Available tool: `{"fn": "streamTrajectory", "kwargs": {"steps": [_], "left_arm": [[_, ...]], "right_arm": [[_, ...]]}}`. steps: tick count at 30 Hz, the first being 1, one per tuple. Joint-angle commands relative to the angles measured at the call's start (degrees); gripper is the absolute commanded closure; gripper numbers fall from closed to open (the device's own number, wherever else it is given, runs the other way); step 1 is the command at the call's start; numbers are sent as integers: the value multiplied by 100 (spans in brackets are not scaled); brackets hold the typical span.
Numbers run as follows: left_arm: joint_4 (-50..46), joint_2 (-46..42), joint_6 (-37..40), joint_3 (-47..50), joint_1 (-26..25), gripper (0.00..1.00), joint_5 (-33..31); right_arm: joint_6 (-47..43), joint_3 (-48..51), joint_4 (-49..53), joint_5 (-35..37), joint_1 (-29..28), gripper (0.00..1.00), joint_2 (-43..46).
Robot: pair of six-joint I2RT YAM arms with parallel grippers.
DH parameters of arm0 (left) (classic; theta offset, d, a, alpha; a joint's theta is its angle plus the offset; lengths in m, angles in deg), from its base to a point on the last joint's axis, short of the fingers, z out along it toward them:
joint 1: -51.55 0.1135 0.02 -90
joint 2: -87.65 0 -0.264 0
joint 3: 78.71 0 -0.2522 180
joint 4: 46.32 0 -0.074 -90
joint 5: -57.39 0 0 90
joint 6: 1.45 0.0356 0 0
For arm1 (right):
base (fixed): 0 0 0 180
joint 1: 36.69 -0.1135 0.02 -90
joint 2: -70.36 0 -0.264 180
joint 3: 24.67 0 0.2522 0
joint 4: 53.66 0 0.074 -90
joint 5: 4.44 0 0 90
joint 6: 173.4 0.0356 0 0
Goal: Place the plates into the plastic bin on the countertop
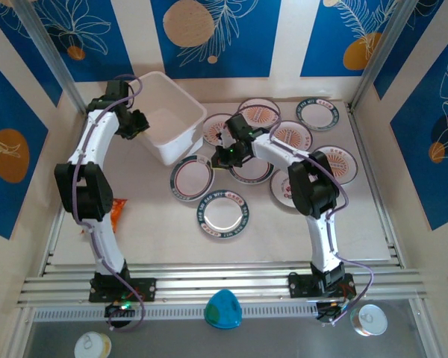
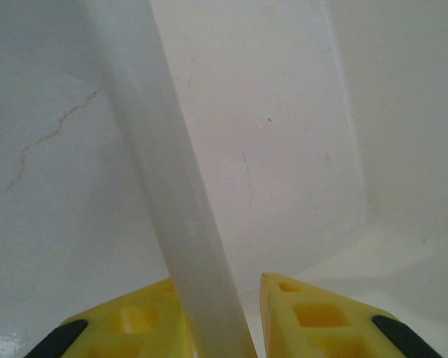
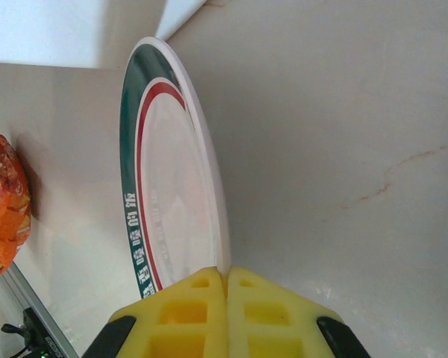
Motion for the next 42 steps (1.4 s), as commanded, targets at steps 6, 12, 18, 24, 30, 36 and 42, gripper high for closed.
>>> {"fn": "streamTrajectory", "kwargs": {"steps": [6,12,18,24,30,36,42], "left_arm": [[-351,-89,319,-145,79,72,187],[-395,-47,395,-147,95,69,203],[-395,-41,395,-153,97,68,263],[-413,-26,430,-184,97,63,265],[-471,-58,439,-323,106,51,265],[-495,-285,474,-286,149,36,228],[-570,-683,464,-173,328,29,331]], "right_arm": [[34,45,-96,-323,78,100,145],[80,-277,-67,-321,126,100,-316],[-73,-726,173,-254,84,99,-821],[-158,-885,256,-182,38,97,-1064],[-316,-1018,401,-124,42,83,-1149],[-522,-1084,547,-127,42,74,-1216],[-565,-1101,618,-92,69,60,-1273]]}}
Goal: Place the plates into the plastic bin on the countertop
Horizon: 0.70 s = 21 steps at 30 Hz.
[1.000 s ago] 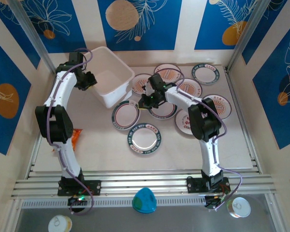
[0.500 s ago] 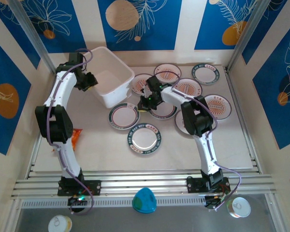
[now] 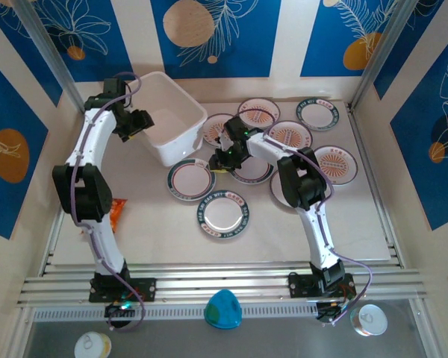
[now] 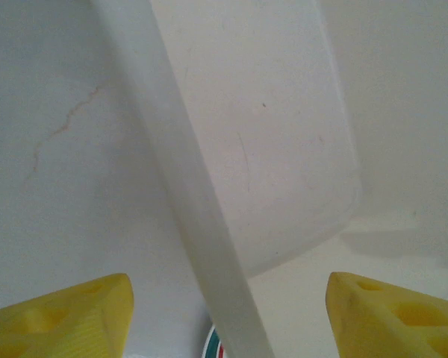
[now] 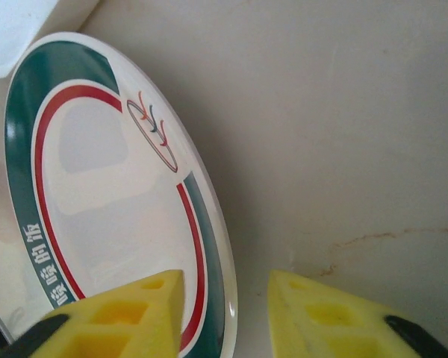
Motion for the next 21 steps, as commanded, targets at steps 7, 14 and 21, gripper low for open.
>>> {"fn": "streamTrajectory", "kwargs": {"steps": [7,14,21], "left_arm": [[5,-1570,65,1422,617,26,547],[328,-2277,23,3086,804,39,970],[1073,-2288,-291,4329,774,46,1333]], "right_arm": [[-217,-260,239,-155,-12,55,-193],[-305,-352,291,-273,-21,55,-273],[-356,-613,492,-352,-45,55,-476]]}}
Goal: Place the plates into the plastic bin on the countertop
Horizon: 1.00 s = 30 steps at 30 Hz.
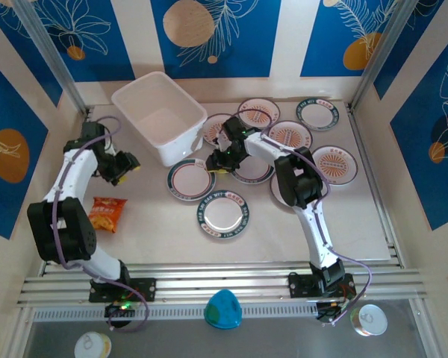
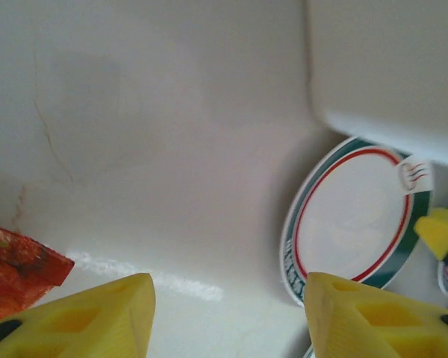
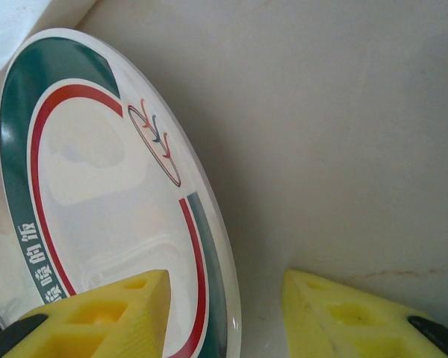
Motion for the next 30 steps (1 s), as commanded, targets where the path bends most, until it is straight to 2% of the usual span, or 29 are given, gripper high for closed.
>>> {"fn": "streamTrajectory", "kwargs": {"steps": [1,16,26,30], "left_arm": [[471,34,-165,265,-40,47,348],[1472,1193,-588,791,-754,50,574],[1562,1770,-586,572,-1021,52,816],[1575,1854,-580,558,-1077,52,847]], "right_arm": [[-133,-239,271,-191,-45,56,-168],[-245,-417,414,-243,-190,62,-291],[-230,-592,461,-669,-97,63,-487],[-275,-583,405,-848,-80,69,-485]]}}
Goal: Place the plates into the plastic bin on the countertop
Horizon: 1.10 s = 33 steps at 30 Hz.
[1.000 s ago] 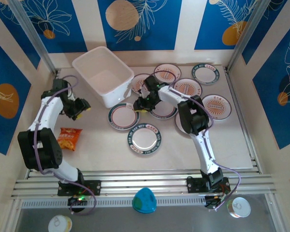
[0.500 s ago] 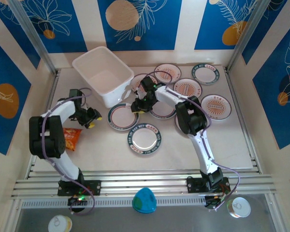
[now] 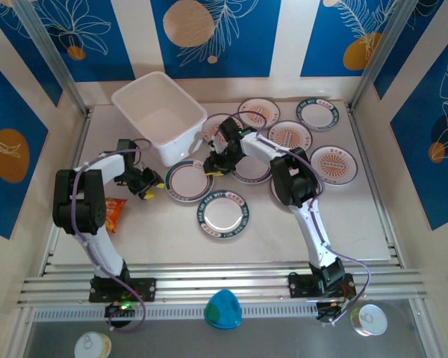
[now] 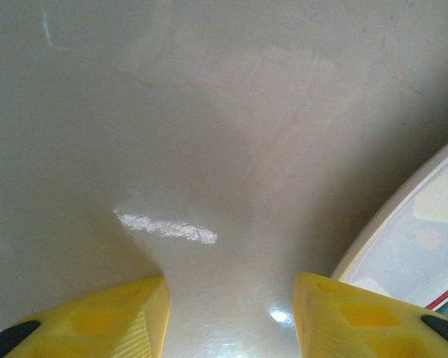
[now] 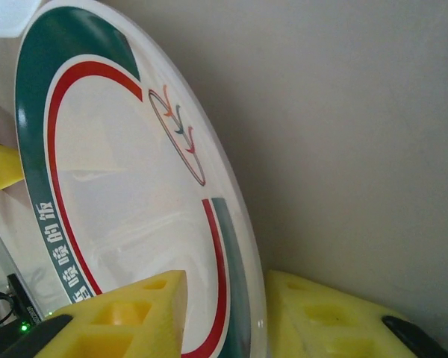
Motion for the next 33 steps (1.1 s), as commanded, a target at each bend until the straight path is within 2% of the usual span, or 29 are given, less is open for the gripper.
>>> {"fn": "streamTrajectory", "kwargs": {"steps": [1,7,11,20,28,33], "left_arm": [[249,326,-9,-28,-208,52,359],[257,303,3,7,-254,52,355],[227,229,13,7,-254,52,351],[35,-116,134,36,-248,50,192],[-568,-1178,363,-115,-210,45,-523],[-783,-1884,395,-308,-202,45,-815]], "right_arm": [[-113,-161,55,-334,-1,71,-137],[-88,-89,21,-244,6,84,-60],[-48,121,-145,-227,25,89,101],[453,1024,-1171,-856,156,94,804],[924,1712,-1570,-1046,335,100,1564],[1134,2202,-1738,-1132,511,100,2041]]}}
